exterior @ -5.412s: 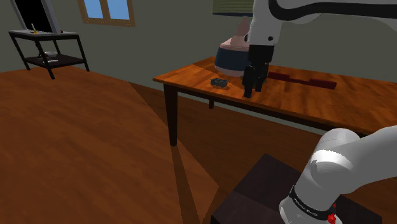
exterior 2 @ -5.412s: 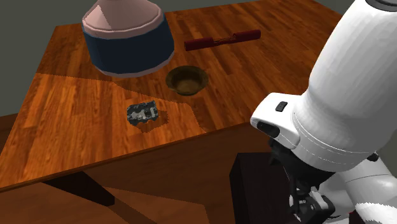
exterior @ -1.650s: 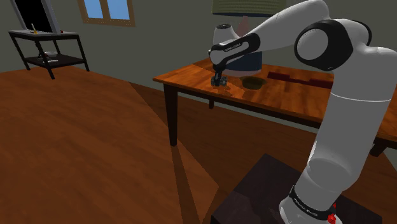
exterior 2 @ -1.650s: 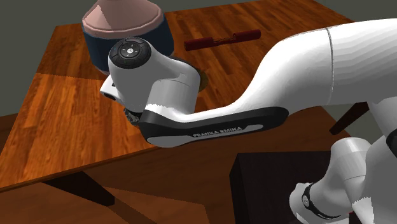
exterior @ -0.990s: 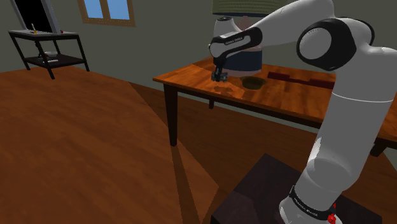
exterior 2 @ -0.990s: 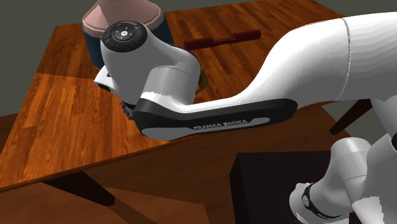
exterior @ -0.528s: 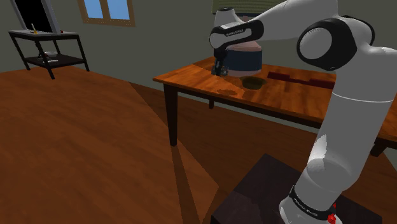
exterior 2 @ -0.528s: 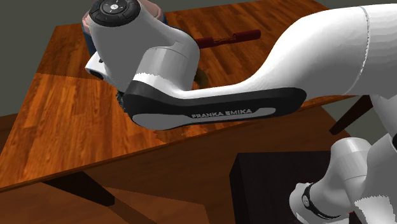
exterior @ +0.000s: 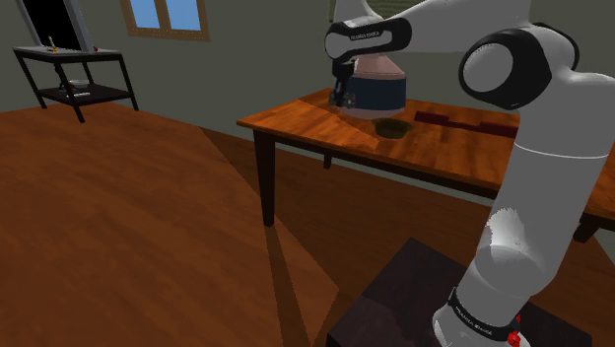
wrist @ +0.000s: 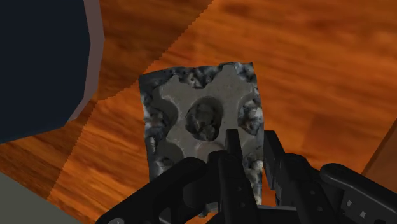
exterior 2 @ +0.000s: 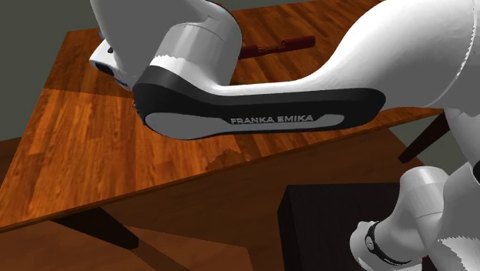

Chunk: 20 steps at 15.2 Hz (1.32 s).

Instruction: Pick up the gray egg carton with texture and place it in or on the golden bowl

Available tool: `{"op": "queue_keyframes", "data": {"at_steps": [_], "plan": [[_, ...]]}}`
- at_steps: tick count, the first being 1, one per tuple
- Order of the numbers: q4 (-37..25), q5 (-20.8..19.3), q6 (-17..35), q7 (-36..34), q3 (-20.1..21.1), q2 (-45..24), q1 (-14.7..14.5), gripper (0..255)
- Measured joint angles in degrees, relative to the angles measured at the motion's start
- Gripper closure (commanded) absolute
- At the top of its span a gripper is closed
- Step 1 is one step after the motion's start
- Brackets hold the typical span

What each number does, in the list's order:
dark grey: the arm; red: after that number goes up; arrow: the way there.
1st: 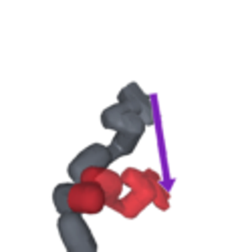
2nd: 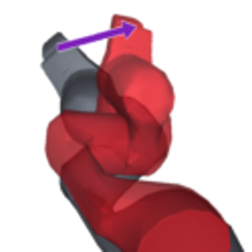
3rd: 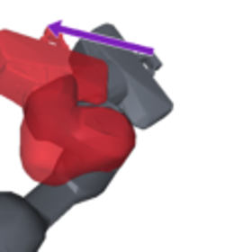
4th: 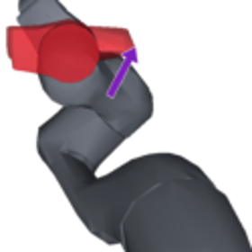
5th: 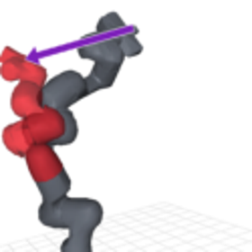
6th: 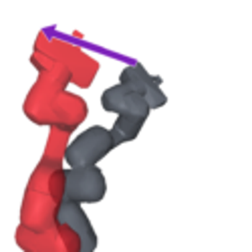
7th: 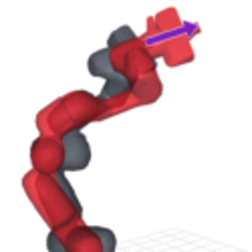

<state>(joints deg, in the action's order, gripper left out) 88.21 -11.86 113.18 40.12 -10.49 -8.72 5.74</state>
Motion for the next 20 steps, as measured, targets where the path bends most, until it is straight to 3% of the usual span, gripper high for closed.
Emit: {"op": "queue_keyframes", "data": {"at_steps": [3, 11, 20], "plan": [[0.09, 0.29, -0.80, 1.51, -0.49, 1.18, 0.73, 255], [11.72, 0.47, 2.83, 8.91, -4.09, 10.84, 4.70, 255], [17.90, 1.47, 5.55, 17.83, -8.91, 15.97, 8.68, 255]]}}
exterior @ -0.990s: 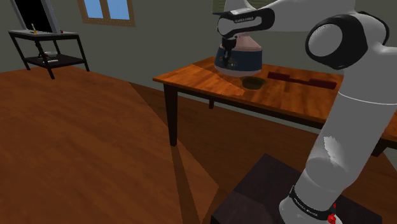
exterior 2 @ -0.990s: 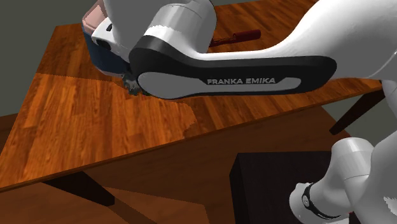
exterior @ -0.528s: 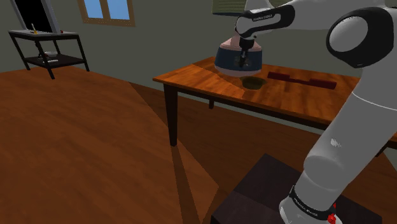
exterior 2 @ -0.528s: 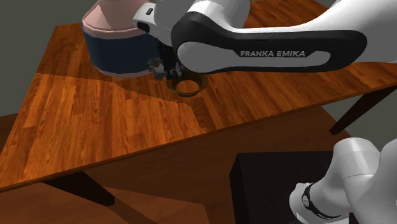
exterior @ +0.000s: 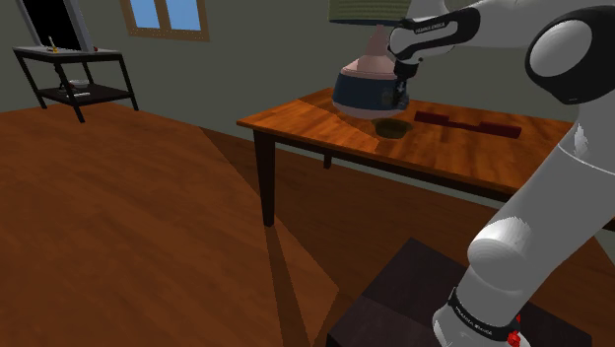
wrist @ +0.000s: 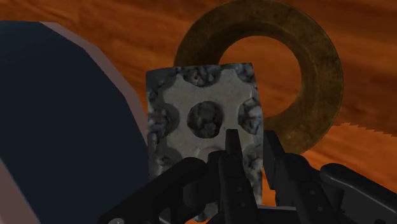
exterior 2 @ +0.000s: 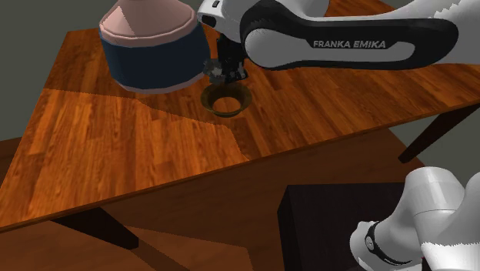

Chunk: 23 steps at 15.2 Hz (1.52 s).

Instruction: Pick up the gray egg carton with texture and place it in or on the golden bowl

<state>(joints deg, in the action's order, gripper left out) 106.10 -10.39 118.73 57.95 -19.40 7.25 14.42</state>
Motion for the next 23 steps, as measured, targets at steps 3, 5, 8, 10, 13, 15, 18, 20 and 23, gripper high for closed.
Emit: {"op": "queue_keyframes", "data": {"at_steps": [3, 5, 8, 10, 13, 15, 18, 20, 23], "plan": [[2.19, -0.17, 2.10, -0.13, -0.14, 0.08, 0.12, 255], [3.69, -0.27, 3.73, -0.34, -0.20, -0.08, 0.16, 255], [5.91, -0.53, 5.85, -0.69, -0.26, 0.02, 0.24, 255], [7.29, -0.59, 7.47, -0.82, -0.37, -0.24, 0.31, 255], [9.12, -0.76, 9.53, -1.20, -0.40, -0.52, 0.34, 255], [9.56, -0.76, 10.11, -1.20, -0.46, -0.63, 0.38, 255], [9.73, -0.77, 10.29, -1.23, -0.47, -0.63, 0.39, 255], [9.74, -0.77, 10.30, -1.23, -0.47, -0.63, 0.39, 0], [9.74, -0.77, 10.31, -1.22, -0.47, -0.62, 0.39, 0]]}}
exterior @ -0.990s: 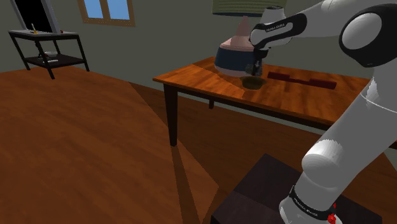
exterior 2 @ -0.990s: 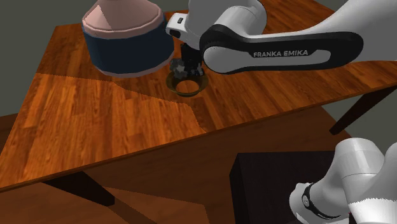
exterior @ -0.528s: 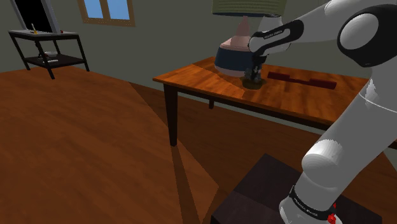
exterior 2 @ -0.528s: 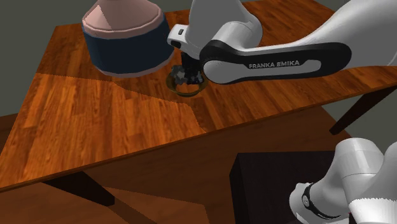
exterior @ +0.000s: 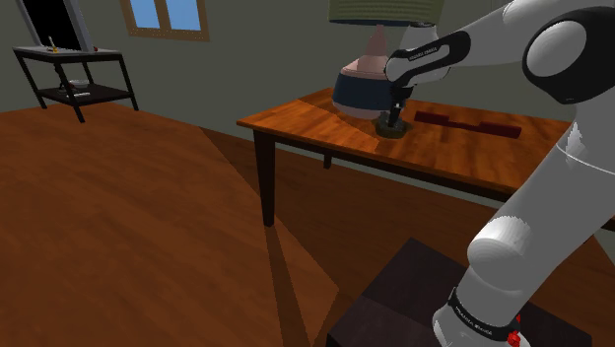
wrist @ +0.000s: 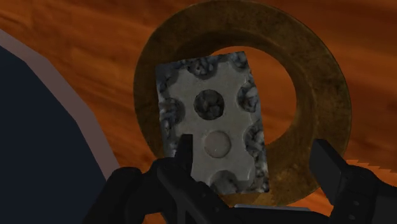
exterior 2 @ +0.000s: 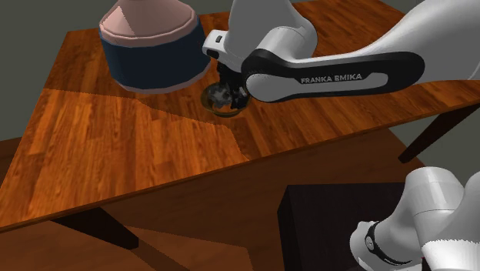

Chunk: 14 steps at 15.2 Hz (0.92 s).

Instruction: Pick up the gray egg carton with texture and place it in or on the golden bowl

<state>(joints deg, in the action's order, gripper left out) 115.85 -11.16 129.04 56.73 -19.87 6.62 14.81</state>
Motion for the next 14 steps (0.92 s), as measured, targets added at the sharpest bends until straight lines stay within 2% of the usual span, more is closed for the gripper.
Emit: {"op": "queue_keyframes", "data": {"at_steps": [3, 8, 14], "plan": [[0.00, 0.00, 0.00, 0.00, 0.00, 0.00, 0.00, 0], [-2.77, -0.84, -5.98, -0.63, 1.00, 3.30, -0.38, 0], [-2.96, -0.97, -6.72, -0.71, 1.13, 3.75, -0.40, 0]]}}
